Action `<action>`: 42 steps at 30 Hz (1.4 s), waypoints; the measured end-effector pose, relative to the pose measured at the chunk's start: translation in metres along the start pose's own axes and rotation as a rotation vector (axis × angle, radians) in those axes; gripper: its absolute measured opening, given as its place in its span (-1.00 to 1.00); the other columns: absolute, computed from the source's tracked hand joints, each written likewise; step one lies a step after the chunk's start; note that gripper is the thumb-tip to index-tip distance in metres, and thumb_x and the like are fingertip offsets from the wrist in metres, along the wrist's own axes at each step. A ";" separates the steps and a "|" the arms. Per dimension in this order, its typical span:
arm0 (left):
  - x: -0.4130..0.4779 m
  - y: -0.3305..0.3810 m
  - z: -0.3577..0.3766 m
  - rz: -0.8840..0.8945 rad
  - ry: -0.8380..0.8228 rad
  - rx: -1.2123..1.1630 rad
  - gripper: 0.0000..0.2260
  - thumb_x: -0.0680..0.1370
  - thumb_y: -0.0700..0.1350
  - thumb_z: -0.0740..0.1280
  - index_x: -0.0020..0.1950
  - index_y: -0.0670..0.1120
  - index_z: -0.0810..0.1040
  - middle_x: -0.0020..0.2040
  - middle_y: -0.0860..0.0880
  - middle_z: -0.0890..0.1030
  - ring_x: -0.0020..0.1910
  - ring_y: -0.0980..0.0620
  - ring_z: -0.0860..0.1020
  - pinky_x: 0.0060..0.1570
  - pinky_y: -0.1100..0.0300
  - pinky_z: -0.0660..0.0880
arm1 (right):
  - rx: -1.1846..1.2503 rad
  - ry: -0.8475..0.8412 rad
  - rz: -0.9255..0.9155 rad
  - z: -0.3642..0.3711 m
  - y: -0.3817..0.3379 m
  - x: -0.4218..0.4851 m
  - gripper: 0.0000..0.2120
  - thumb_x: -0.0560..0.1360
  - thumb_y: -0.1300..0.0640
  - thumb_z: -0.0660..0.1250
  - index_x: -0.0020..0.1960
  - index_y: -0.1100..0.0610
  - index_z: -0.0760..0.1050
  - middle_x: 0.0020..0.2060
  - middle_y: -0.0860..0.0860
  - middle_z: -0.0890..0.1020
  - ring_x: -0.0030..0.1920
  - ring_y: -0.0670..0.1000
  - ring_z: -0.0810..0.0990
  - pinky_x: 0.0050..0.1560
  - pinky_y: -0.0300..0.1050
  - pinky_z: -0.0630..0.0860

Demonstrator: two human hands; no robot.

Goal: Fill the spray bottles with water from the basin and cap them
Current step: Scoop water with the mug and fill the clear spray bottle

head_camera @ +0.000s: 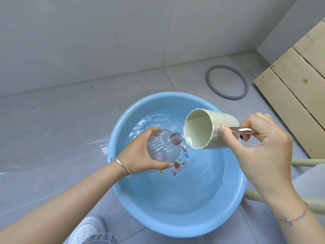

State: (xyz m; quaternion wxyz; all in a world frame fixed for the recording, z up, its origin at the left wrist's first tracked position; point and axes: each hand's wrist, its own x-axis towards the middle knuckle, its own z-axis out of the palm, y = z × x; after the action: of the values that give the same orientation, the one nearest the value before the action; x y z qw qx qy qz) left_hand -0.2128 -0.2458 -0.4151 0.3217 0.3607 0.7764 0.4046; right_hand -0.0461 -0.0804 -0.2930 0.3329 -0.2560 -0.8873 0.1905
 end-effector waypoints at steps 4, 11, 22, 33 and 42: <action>0.001 0.003 0.001 0.002 -0.001 -0.001 -0.13 0.08 0.34 0.52 0.33 0.16 0.35 0.22 0.30 0.49 0.23 0.32 0.45 0.30 0.25 0.37 | -0.025 0.015 -0.017 0.000 -0.001 0.000 -0.66 0.39 0.14 0.44 -0.39 0.18 0.31 -0.44 -0.12 0.34 -0.32 0.05 0.26 -0.26 -0.34 0.25; 0.000 0.003 0.002 -0.001 0.003 -0.024 -0.14 0.08 0.34 0.53 0.31 0.14 0.36 0.21 0.27 0.51 0.22 0.30 0.47 0.28 0.26 0.38 | -0.071 0.019 -0.055 0.001 -0.005 0.001 -0.67 0.40 0.12 0.41 -0.39 0.20 0.31 -0.45 -0.04 0.31 -0.32 -0.01 0.22 -0.24 -0.18 0.16; -0.002 0.002 0.001 0.006 0.003 -0.030 -0.18 0.10 0.29 0.55 0.30 0.14 0.37 0.17 0.29 0.53 0.17 0.32 0.49 0.20 0.37 0.39 | -0.118 0.057 -0.148 0.006 -0.012 0.003 -0.67 0.41 0.17 0.43 -0.38 0.19 0.32 -0.43 -0.04 0.28 -0.30 0.01 0.19 -0.18 -0.15 0.18; -0.003 0.002 0.000 0.008 0.012 -0.031 -0.17 0.09 0.31 0.53 0.30 0.15 0.36 0.18 0.30 0.50 0.18 0.37 0.45 0.16 0.54 0.30 | -0.193 0.081 -0.307 0.009 -0.018 0.002 -0.69 0.44 0.21 0.42 -0.39 0.21 0.37 -0.39 -0.06 0.25 -0.26 -0.05 0.14 -0.08 -0.18 0.14; -0.003 0.001 0.002 0.006 0.016 -0.026 -0.18 0.10 0.31 0.53 0.30 0.13 0.38 0.18 0.29 0.52 0.20 0.32 0.47 0.21 0.38 0.36 | -0.229 0.107 -0.430 0.010 -0.020 0.000 -0.68 0.49 0.22 0.38 -0.40 0.25 0.39 -0.45 0.03 0.32 -0.30 0.05 0.20 -0.08 -0.17 0.13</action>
State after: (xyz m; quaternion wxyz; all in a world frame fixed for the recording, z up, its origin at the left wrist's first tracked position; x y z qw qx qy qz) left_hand -0.2093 -0.2469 -0.4146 0.3191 0.3556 0.7724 0.4186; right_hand -0.0598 -0.0981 -0.2901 0.3812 -0.1071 -0.9183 -0.0006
